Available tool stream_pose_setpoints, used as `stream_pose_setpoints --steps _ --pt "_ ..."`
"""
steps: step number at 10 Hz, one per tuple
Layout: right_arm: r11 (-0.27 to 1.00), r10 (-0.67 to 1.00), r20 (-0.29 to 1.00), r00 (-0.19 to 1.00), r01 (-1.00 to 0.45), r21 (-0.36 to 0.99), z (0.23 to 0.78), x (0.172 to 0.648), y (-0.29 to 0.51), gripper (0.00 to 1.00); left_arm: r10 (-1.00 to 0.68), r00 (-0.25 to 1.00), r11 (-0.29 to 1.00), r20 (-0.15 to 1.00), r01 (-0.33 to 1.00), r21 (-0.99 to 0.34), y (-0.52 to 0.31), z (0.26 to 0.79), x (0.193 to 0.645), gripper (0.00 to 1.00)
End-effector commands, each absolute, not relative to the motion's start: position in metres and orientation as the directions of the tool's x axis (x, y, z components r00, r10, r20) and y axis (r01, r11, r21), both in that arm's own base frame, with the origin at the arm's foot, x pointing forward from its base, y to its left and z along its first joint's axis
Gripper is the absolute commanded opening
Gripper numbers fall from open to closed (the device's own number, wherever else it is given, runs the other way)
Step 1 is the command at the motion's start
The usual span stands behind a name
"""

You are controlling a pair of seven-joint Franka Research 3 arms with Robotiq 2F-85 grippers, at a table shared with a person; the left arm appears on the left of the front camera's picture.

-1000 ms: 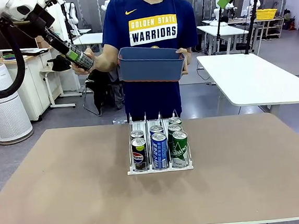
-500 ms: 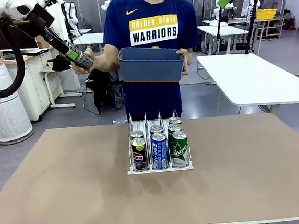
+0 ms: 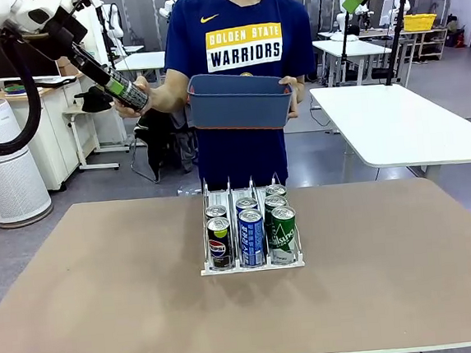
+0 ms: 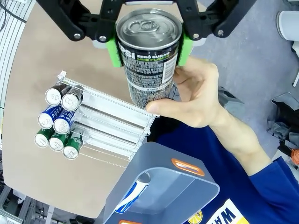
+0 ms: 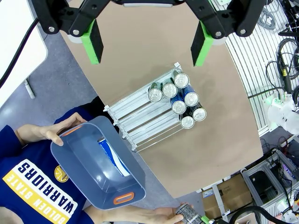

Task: Fill the beverage cans into the dispenser.
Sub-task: Pick up the Pepsi coke handed by the human, then place the picked Pepsi coke in the line of the Automatic Can Dispenser with the same cans.

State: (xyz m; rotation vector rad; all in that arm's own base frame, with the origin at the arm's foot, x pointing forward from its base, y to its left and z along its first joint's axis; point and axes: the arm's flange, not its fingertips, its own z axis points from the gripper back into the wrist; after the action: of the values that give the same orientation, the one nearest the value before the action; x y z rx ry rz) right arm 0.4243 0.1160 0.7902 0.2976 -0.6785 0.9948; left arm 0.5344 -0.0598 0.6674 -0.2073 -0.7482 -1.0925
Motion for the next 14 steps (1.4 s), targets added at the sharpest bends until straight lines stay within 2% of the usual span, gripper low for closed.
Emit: stream_pose_setpoints --steps 1,14 --pt "0.527 0.669 0.648 0.364 -0.847 -0.069 0.7899 0.4238 0.1155 1.0 -0.73 0.241 0.466 0.64 0.86 0.208 -0.058 0.669 0.5337 0.0" --pt "0.527 0.669 0.648 0.364 -0.847 -0.069 0.7899 0.4238 0.1155 1.0 -0.73 0.241 0.466 0.64 0.86 0.208 -0.058 0.669 0.5337 0.0"
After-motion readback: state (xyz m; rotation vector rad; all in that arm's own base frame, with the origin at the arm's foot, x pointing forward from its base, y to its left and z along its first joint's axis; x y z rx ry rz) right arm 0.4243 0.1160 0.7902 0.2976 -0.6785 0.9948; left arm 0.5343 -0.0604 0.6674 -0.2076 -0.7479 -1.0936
